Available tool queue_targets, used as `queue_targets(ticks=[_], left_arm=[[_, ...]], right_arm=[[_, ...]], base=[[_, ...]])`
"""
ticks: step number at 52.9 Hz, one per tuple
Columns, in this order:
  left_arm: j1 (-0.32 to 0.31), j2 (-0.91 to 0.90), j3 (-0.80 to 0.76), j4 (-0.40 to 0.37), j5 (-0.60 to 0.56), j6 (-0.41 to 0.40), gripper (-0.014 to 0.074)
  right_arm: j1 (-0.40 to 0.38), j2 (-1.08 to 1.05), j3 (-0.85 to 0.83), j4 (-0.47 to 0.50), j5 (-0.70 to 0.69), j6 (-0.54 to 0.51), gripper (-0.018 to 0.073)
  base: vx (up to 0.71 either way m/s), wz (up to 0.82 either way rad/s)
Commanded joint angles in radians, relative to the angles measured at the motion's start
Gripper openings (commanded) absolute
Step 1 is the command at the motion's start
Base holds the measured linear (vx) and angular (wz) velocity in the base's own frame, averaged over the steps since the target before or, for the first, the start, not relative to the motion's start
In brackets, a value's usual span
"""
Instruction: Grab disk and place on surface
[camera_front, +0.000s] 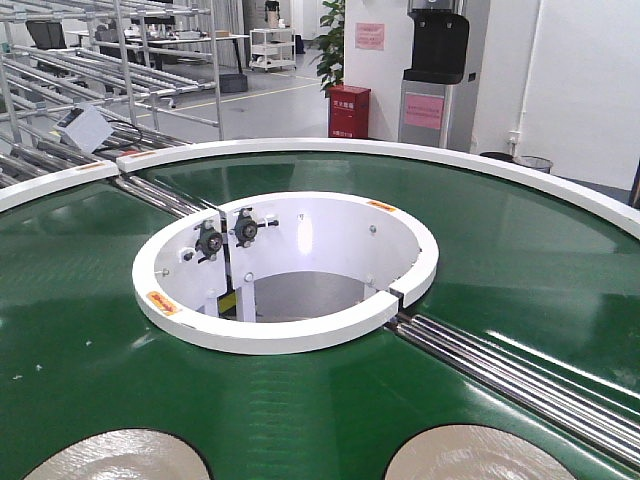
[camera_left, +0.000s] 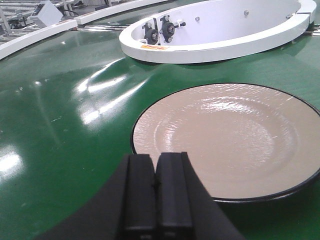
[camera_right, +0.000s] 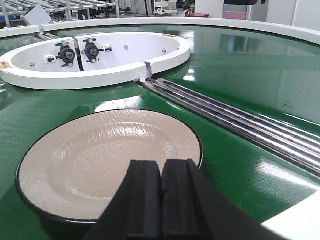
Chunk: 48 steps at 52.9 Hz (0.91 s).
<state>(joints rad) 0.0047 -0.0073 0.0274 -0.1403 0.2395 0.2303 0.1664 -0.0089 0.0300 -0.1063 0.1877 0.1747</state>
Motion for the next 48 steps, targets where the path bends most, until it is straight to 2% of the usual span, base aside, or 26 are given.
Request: queue_targets(ticks=[1, 36, 48], left_arm=[[-0.004, -0.018, 0.013, 0.0, -0.075, -0.008, 0.0001], [-0.005, -0.018, 0.013, 0.001, -0.076, -0.008, 0.0001], [-0.005, -0.018, 0.013, 0.001, -0.14, -0.008, 0.0001]], right_arm=[[-0.003, -0.009, 0.019, -0.014, -0.078, -0.001, -0.0009], [-0.003, -0.009, 0.019, -0.014, -0.083, -0.001, -0.0009], [-0.003, -0.009, 0.019, -0.014, -0.083, -0.001, -0.0009]], base=[[0.0, 0.0], [0.0, 0.0], [0.0, 0.0]])
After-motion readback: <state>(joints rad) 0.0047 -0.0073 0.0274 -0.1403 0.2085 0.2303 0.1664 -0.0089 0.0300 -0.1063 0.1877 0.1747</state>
